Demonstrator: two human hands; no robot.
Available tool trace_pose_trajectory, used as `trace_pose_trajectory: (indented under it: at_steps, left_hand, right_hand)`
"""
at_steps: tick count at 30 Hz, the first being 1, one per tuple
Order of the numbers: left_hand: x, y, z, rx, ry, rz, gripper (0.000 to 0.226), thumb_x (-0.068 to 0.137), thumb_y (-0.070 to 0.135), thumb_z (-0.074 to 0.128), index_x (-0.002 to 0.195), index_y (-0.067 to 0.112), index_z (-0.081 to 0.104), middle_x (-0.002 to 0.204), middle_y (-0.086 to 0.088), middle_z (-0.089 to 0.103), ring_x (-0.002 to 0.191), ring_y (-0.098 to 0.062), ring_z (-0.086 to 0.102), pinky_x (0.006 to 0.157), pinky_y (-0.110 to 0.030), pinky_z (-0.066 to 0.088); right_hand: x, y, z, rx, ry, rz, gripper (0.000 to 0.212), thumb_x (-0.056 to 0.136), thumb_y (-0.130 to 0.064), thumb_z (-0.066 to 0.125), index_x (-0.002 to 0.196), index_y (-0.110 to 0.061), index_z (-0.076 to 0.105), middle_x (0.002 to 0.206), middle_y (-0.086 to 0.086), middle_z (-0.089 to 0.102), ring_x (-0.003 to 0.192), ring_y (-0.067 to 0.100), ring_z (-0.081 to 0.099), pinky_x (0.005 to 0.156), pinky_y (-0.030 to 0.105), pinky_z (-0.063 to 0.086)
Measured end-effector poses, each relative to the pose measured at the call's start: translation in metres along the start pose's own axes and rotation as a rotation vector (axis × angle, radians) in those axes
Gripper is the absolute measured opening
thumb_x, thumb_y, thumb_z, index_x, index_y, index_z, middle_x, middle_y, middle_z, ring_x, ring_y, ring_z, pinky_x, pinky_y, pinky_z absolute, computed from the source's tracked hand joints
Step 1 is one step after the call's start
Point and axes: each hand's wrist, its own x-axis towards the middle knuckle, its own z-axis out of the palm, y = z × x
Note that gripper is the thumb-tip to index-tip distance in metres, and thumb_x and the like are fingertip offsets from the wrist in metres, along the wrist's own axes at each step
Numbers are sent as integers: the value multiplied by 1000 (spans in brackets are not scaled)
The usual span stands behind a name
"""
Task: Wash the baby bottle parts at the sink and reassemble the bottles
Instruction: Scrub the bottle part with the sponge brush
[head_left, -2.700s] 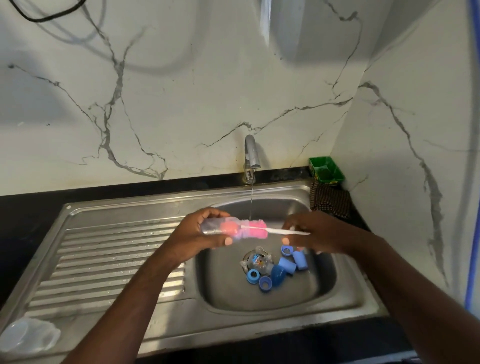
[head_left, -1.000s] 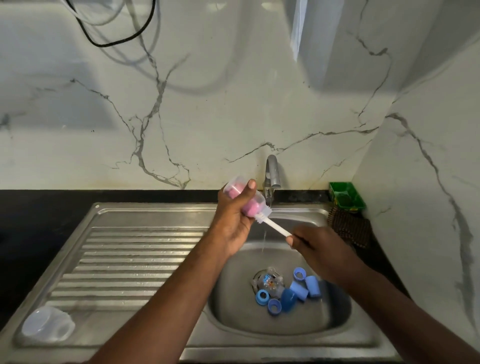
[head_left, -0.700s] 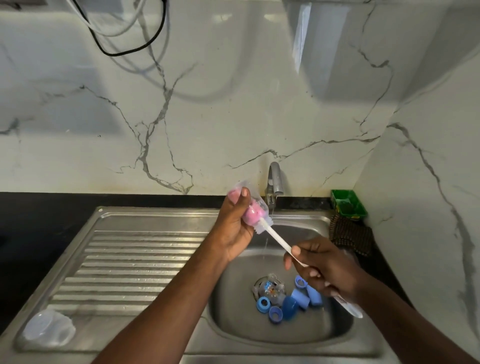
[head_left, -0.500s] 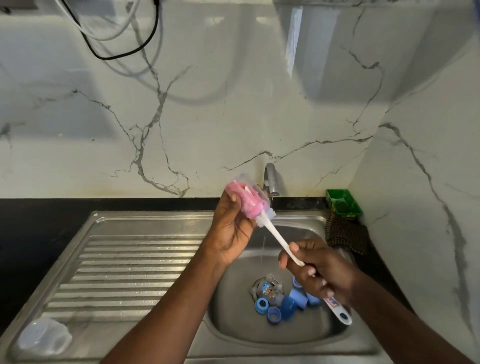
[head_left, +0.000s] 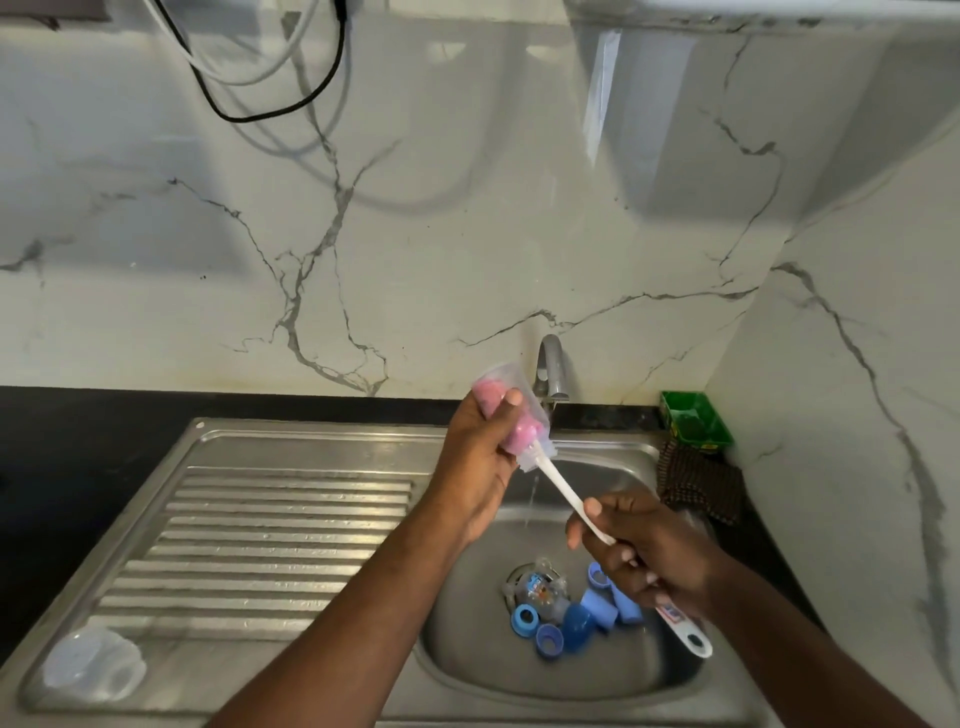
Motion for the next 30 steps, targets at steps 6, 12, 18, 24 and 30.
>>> trace_pose_trajectory:
  at_steps: [6,12,18,24,30]
  left_hand:
    - [2,6,3,-170,-123,-27,48,80,16,70,126,7,58,126,-19,62,120,-32,57,103,-44,49]
    - [7,9,-1,-174,-132,35,47,73,23,84,113,15,62,108,-15,56,95,-26,58,82,-39,54]
    - [14,3,-8,22,73,76,69,75,23,75,136,14,44,114,-9,50,98,-19,57,75,-31,56]
    - [15,4,-6,91,34,86,45,78,27,75,117,24,53,108,-9,55,94,-18,61,78,-32,57]
    - [15,11,-9,-140,-96,15,67,73,22,84,131,12,54,111,-12,60,102,-27,64,84,-46,60]
  right_hand:
    - [11,8,-9,415,-389,120,36,102,-34,54,101,0,63,57,2,25,32,5,26,31,13,30]
    - [5,0,-4,241,-122,50,29,101,-34,52,103,-6,61,52,12,37,26,12,30,31,15,33]
    - [8,-4,6,-291,273,-269,21,87,-10,74,96,-12,55,73,14,62,38,24,45,35,27,40]
    - [13,-3,3,-868,570,-497,14,90,-18,71,76,-20,68,60,-1,63,51,12,54,52,34,46]
    - [2,-16,-2,-179,101,-183,29,102,-21,49,100,-2,71,60,13,47,38,13,28,37,16,25]
